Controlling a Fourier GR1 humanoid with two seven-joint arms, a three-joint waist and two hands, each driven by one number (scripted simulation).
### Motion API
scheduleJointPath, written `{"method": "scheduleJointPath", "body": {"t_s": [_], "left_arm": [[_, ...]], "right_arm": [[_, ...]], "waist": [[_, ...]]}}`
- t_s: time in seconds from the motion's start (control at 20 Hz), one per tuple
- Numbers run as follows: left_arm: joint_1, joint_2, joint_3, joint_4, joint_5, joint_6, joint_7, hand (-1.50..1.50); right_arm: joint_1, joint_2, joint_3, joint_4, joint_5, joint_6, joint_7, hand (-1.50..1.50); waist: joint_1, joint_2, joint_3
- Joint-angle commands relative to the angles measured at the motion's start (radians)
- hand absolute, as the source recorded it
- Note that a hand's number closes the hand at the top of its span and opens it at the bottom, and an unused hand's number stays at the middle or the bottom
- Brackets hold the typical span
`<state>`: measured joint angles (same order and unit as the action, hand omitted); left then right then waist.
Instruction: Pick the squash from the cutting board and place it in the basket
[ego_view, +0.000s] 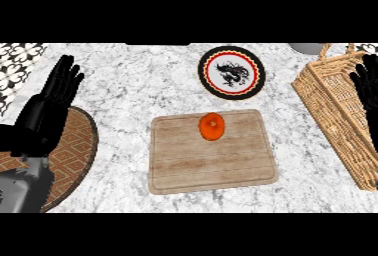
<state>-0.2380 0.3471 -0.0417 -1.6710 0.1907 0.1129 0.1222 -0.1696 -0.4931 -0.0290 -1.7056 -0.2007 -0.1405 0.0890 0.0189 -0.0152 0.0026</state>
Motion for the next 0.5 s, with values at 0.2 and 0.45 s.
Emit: {"method": "scheduleJointPath", "body": {"t_s": [0.2,0.45], "left_arm": [[0.002,0.012,-0.029,0.091,-0.014,-0.025,0.061,0.0],[-0.005,-0.006,-0.073,0.148,-0.013,-0.046,0.118,0.0]], "right_arm": [[-0.28,0.193,0.171,0.047,-0.253,0.276,-0.102,1.5],[-0.413,0.099,0.404,-0.036,-0.061,0.574,-0.314,-1.5]], "waist": [[0.164,0.069,0.008],[0.157,0.064,0.001]]}}
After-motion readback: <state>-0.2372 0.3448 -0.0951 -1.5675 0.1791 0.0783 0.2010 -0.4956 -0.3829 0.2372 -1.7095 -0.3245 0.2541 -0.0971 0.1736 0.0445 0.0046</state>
